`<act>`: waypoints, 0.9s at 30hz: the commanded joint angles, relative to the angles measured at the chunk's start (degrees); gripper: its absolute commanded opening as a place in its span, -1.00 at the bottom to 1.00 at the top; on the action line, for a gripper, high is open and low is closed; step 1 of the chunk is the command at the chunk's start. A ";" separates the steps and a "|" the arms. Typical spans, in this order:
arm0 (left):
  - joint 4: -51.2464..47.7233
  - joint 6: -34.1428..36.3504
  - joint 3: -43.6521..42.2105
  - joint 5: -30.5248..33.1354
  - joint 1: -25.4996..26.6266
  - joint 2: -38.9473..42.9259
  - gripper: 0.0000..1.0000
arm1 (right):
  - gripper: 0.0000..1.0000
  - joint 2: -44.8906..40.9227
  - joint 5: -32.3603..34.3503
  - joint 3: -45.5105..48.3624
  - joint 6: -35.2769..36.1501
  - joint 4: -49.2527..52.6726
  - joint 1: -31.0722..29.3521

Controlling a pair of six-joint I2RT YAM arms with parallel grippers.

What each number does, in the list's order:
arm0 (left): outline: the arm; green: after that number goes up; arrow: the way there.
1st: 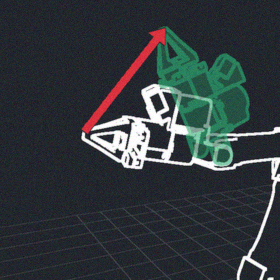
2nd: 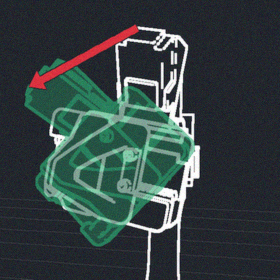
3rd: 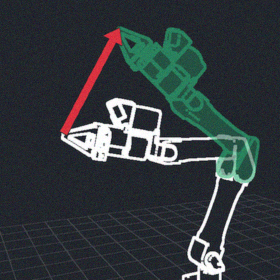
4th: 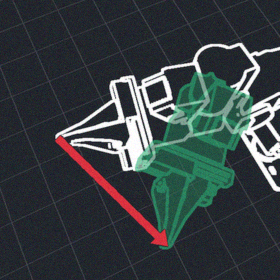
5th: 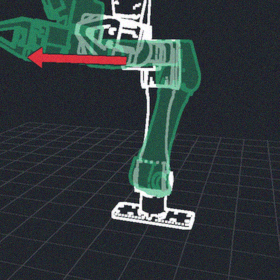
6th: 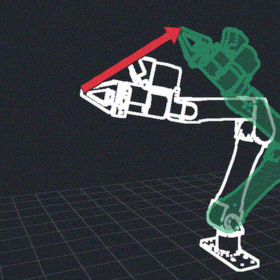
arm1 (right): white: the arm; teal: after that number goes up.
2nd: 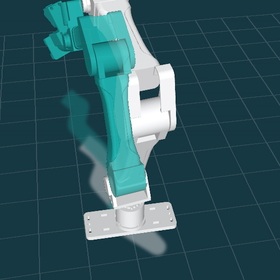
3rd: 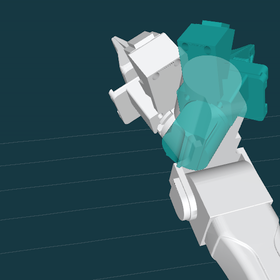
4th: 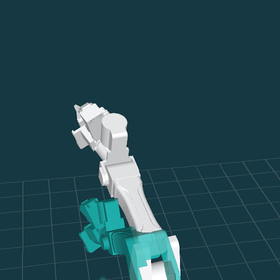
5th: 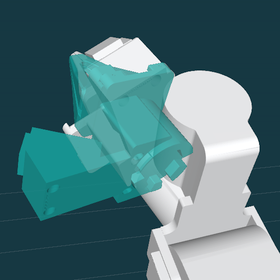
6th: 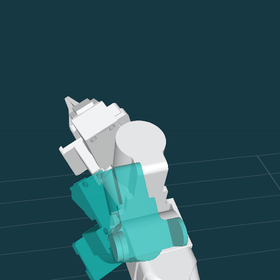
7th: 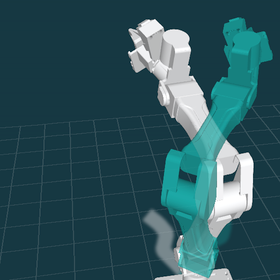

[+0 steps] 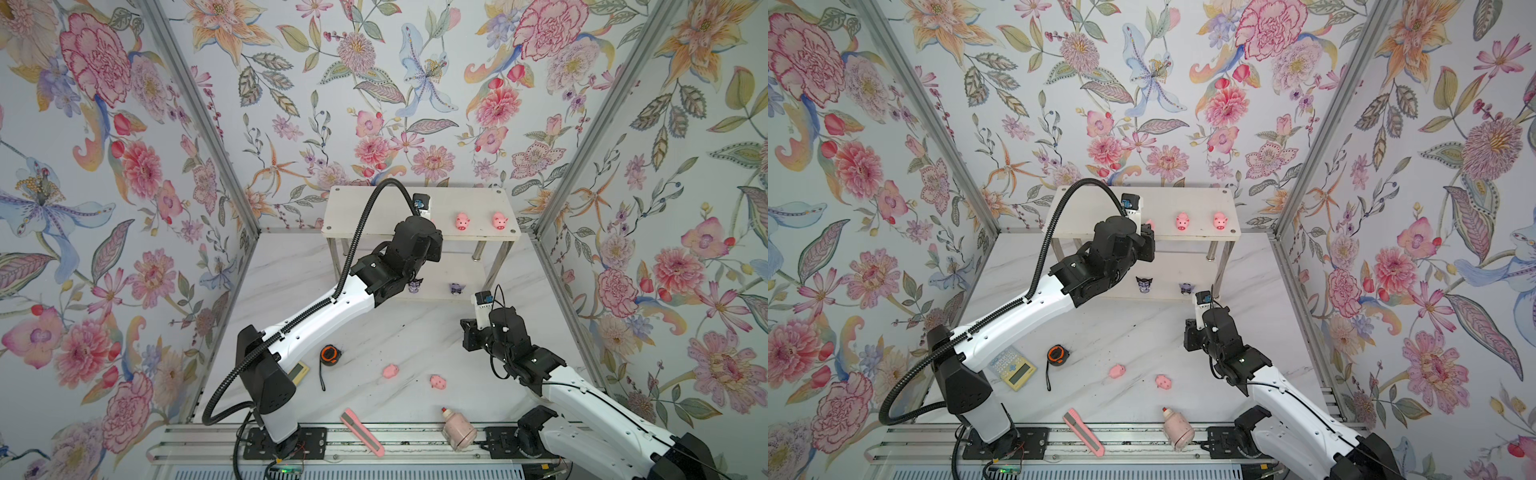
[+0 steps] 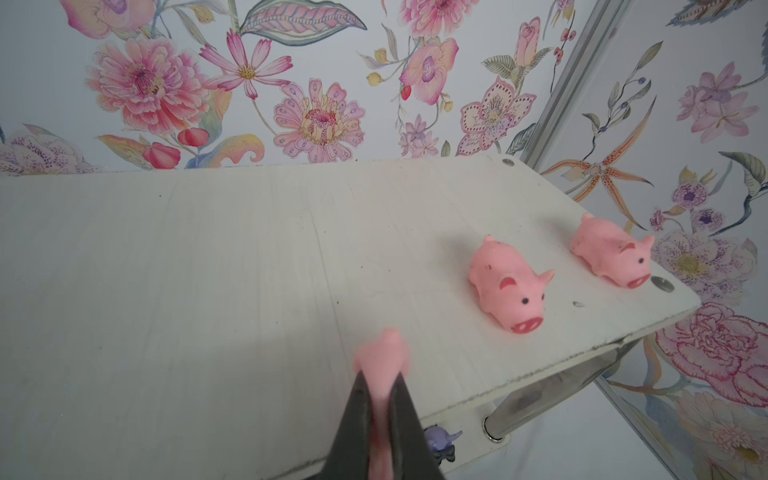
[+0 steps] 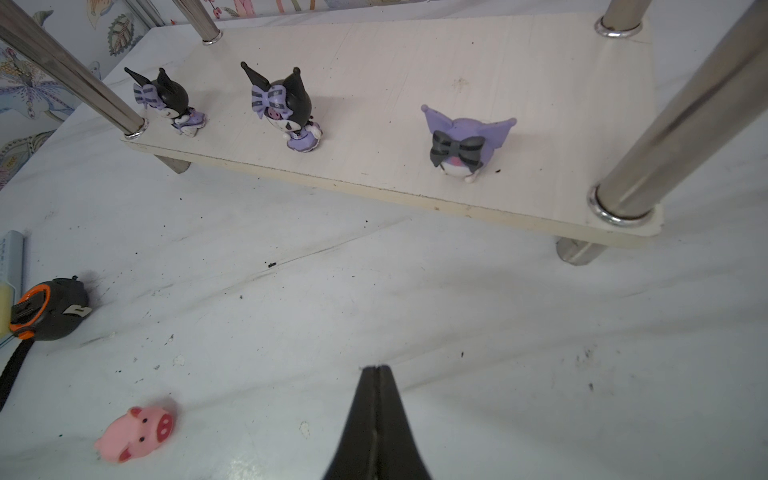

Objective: Place and organize the plastic toys onto the shelf
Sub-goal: 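Lift the pink pig with the left gripper up over the upper shelf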

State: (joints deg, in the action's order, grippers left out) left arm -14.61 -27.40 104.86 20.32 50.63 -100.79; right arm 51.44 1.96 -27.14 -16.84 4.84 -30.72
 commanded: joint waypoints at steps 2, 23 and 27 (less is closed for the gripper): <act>-2.57 0.31 6.30 2.46 -0.07 -2.91 -0.81 | -0.89 -1.90 -1.48 1.45 -1.22 -1.16 0.95; -5.51 -3.47 11.97 7.54 -1.06 -8.61 -0.68 | -0.84 -6.31 -3.62 3.73 -2.90 -2.01 3.06; -4.92 -4.66 10.91 7.87 -1.19 -8.54 -0.60 | -0.83 -6.96 -3.62 4.10 -3.23 -2.03 3.29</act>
State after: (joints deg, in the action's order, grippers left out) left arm -19.11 -30.48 115.50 26.26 50.13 -108.92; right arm 45.28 -1.10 -23.88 -19.11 3.57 -27.86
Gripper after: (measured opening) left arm 0.194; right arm 0.084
